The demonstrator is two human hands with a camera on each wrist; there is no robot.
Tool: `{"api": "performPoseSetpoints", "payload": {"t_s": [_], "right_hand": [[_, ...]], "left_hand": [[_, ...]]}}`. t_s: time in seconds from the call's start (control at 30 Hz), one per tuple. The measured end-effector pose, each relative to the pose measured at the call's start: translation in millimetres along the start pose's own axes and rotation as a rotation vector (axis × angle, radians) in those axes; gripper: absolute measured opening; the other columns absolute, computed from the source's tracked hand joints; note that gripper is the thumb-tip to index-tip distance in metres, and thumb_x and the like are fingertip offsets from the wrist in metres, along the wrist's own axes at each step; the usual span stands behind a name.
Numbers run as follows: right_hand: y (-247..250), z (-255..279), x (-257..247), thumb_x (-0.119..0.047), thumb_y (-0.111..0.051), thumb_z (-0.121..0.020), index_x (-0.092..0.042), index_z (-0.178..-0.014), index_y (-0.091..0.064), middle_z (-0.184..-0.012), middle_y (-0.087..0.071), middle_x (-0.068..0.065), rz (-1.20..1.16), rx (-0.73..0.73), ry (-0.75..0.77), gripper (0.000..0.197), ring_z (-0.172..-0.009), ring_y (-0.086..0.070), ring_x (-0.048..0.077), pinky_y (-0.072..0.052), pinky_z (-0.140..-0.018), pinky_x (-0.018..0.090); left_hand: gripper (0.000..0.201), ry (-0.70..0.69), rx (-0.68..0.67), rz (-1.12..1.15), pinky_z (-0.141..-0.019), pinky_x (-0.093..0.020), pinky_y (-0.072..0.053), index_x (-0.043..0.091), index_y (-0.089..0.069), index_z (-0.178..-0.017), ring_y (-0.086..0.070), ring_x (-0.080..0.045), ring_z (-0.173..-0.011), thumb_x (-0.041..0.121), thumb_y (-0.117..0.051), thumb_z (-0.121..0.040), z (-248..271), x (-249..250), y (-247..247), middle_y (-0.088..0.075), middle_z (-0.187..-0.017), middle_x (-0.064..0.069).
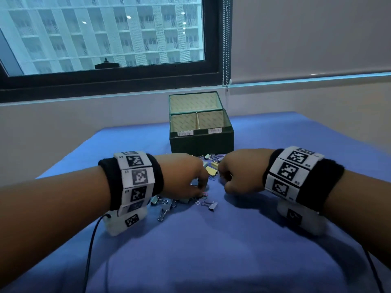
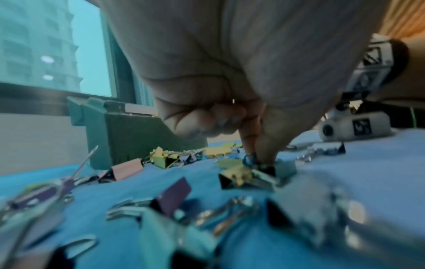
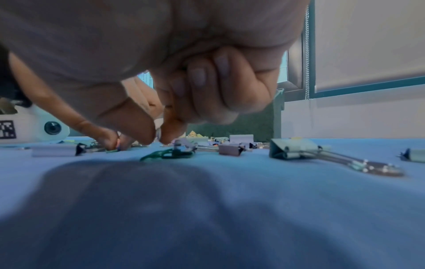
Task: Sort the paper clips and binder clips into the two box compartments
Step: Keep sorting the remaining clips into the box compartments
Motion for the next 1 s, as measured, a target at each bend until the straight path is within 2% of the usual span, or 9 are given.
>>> {"api": "performPoseSetpoints", "payload": {"t_s": [0.17, 0.33, 0.5, 0.6, 0.7, 0.77, 0.83, 0.9, 1.0], "right_hand": [[0, 4, 8, -0.035, -0.061, -0.079, -0.021, -0.078, -0.064, -0.077, -0.065, -0.004, 0.046, 0.021, -0.026, 0.015, -0.065, -0.054, 0.015, -0.039, -0.054, 0.022], [-4, 1, 8, -0.033, -0.062, -0.078, -0.021, -0.081, -0.069, -0.082, -0.07, -0.003, 0.013, 0.012, 0.009, 0.015, -0.072, -0.061, 0.018, -0.049, -0.064, 0.027], [-7, 0, 6, -0.023, -0.062, -0.076, -0.016, -0.08, -0.068, -0.079, -0.068, 0.001, -0.024, -0.047, 0.038, 0.011, -0.062, -0.055, 0.018, -0.05, -0.061, 0.026], [-7, 1, 6, -0.019, -0.057, -0.074, -0.019, -0.068, -0.054, -0.066, -0.049, 0.003, -0.009, -0.041, 0.048, 0.007, -0.053, -0.037, 0.02, -0.036, -0.05, 0.024], [-6, 1, 6, -0.02, -0.05, -0.073, -0.022, -0.068, -0.044, -0.068, -0.04, 0.002, -0.001, 0.002, 0.066, 0.008, -0.057, -0.031, 0.022, -0.031, -0.052, 0.027], [-4, 1, 6, -0.022, -0.048, -0.076, -0.022, -0.07, -0.046, -0.069, -0.046, 0.003, -0.025, 0.03, 0.07, 0.006, -0.059, -0.036, 0.023, -0.036, -0.054, 0.029], [-1, 1, 7, -0.024, -0.051, -0.081, -0.02, -0.075, -0.05, -0.075, -0.055, 0.004, -0.049, 0.053, 0.103, 0.008, -0.063, -0.042, 0.023, -0.041, -0.058, 0.03], [5, -1, 10, -0.024, -0.053, -0.084, -0.019, -0.079, -0.052, -0.079, -0.059, 0.002, -0.094, 0.095, 0.131, 0.007, -0.067, -0.046, 0.022, -0.044, -0.062, 0.032], [26, -17, 29, -0.023, -0.057, -0.083, -0.021, -0.08, -0.054, -0.074, -0.056, -0.005, -0.139, 0.168, 0.075, 0.004, -0.067, -0.05, 0.017, -0.042, -0.059, 0.029]], "left_hand": [[0.02, 0.089, 0.05, 0.129, -0.063, -0.02, -0.044, 0.027, -0.064, -0.086, -0.056, -0.005, -0.066, 0.044, -0.054, -0.092, -6, -26, 26, -0.062, -0.075, 0.01], [0.02, 0.306, 0.289, 0.168, -0.056, -0.023, -0.036, 0.022, -0.067, -0.095, -0.049, -0.003, -0.064, 0.039, -0.057, -0.093, -47, -74, 73, -0.054, -0.072, 0.013], [0.018, 0.414, 0.357, 0.311, -0.073, -0.025, -0.043, 0.018, -0.074, -0.097, -0.058, -0.013, -0.081, 0.032, -0.067, -0.089, -95, -90, 87, -0.068, -0.091, 0.003], [0.019, 0.415, 0.325, 0.341, -0.077, -0.027, -0.049, 0.019, -0.075, -0.105, -0.062, -0.014, -0.085, 0.024, -0.062, -0.093, -114, -85, 90, -0.072, -0.104, 0.001], [0.022, 0.412, 0.311, 0.573, -0.062, -0.029, -0.053, 0.006, -0.066, -0.111, -0.061, -0.016, -0.064, 0.004, -0.051, -0.096, -123, -76, 90, -0.069, -0.087, -0.009], [0.021, 0.44, 0.344, 0.635, -0.072, -0.038, -0.061, 0.0, -0.064, -0.111, -0.07, -0.025, -0.073, 0.002, -0.05, -0.095, -119, -78, 95, -0.071, -0.088, -0.012], [0.02, 0.471, 0.428, 0.629, -0.077, -0.041, -0.061, 0.006, -0.069, -0.106, -0.075, -0.024, -0.08, 0.006, -0.053, -0.093, -106, -84, 102, -0.075, -0.091, -0.011], [0.016, 0.449, 0.503, 0.54, -0.072, -0.038, -0.062, 0.015, -0.072, -0.09, -0.075, -0.016, -0.07, 0.012, -0.056, -0.092, -82, -86, 108, -0.076, -0.076, -0.003], [0.008, 0.359, 0.332, 0.272, -0.068, -0.027, -0.058, 0.023, -0.072, -0.086, -0.068, -0.006, -0.062, 0.022, -0.064, -0.088, -43, -64, 94, -0.073, -0.071, 0.009]]}}
Point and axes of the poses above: each hand's wrist, its own z-axis away from the middle knuckle, its own y-axis out of the back of the hand, x = y × z, the point moved 6 cm from there along -z, towards the middle knuckle
